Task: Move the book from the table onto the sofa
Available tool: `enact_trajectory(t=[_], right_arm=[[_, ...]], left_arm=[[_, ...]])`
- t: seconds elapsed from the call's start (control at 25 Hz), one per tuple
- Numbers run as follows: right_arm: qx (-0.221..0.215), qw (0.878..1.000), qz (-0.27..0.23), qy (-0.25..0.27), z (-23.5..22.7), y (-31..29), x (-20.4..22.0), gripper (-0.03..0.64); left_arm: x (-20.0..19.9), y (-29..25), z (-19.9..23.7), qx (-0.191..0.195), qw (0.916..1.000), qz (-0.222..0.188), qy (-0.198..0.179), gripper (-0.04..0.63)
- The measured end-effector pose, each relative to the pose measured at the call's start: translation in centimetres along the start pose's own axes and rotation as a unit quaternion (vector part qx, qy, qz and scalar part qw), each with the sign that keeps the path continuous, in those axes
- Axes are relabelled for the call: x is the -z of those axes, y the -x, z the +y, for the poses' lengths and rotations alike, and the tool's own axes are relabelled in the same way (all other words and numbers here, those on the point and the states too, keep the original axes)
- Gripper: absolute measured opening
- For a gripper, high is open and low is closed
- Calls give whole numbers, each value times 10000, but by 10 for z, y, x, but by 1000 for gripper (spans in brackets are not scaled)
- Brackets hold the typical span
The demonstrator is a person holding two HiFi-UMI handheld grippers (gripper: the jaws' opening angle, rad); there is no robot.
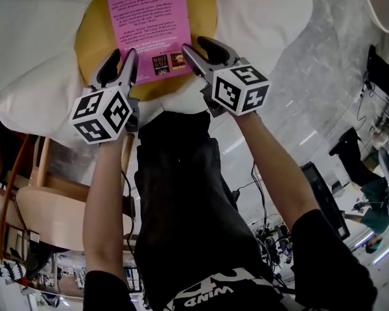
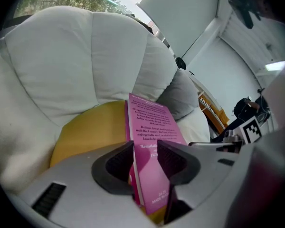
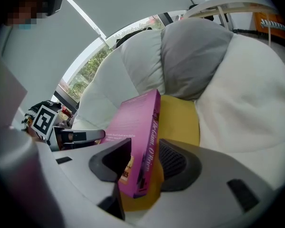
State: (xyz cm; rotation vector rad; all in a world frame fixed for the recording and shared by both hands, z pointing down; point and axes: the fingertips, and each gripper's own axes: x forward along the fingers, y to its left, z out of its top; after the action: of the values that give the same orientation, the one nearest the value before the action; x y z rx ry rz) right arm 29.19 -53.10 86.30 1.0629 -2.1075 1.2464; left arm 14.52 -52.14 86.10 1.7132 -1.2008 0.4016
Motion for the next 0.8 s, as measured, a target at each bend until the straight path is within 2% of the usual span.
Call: enact_trajectory(t=[0.12,0.32,0.52,0.8], right_arm=[[-25,10000,-17,20,6,5,-6,173],[-67,9999,-69,82,22,18,-18,119],[-232,9992,73,312,51,33,-23,63],[-283,9991,142,299,93,70,-37,17]], left_arm=[[-7,7,-4,0,10000,-5,-46,162],[-18,22,-19,86,9999,-22,-85,115],[-31,42,-50,279,9987,-1,-421,66],[-46,86,-95,408,9980,-17,-474,26]])
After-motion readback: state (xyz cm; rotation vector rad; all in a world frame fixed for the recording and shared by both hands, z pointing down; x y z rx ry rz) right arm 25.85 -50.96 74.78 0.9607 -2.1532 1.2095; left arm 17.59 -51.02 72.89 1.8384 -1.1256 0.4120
